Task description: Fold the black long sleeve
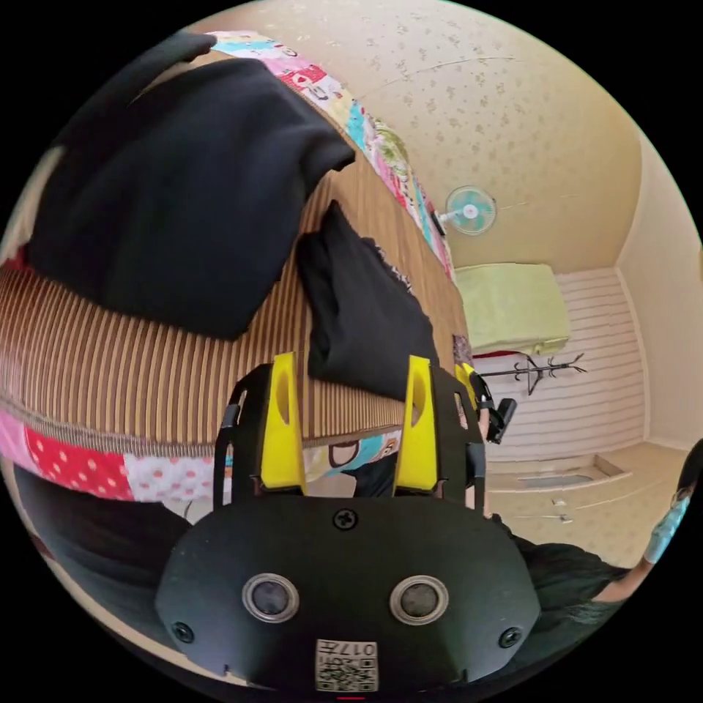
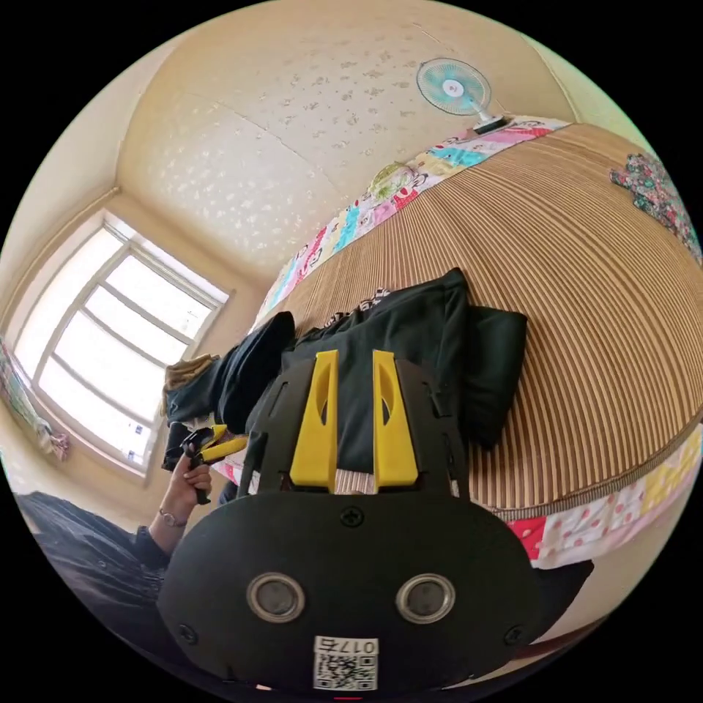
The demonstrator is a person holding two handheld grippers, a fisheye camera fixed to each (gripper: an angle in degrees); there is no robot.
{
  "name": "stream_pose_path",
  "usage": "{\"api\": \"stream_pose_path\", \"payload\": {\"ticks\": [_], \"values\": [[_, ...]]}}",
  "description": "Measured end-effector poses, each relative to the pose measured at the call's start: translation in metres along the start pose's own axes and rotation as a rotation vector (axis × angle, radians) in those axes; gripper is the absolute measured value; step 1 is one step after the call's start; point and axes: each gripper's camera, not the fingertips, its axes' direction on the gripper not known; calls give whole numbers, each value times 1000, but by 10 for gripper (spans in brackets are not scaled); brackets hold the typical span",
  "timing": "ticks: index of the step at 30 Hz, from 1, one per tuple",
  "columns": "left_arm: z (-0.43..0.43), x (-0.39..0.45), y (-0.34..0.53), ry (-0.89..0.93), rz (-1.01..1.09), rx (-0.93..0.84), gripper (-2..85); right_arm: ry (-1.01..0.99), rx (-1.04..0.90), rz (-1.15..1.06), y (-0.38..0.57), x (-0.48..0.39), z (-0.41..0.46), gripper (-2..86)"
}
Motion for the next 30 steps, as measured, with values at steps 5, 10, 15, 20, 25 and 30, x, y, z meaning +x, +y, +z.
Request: {"api": "stream_pose_path", "payload": {"ticks": [5, 10, 15, 20, 25, 30], "values": [[32, -19, -2, 187, -97, 52, 162, 183, -21, -66, 16, -38, 29, 70], [25, 39, -21, 142, 16, 178, 50, 158, -35, 42, 36, -25, 13, 58], [72, 193, -37, 6, 475, 110, 50, 114, -10, 137, 57, 0, -41, 47], [173, 292, 2, 94, 731, -134, 49, 125, -27, 245, 77, 32, -63, 53], [226, 289, 65, 218, 815, -374, 73, 26, -52, 350, 95, 61, -69, 75], [167, 215, 55, 45, 574, -142, 131, -144, -57, 415, 92, 79, -59, 103]]}}
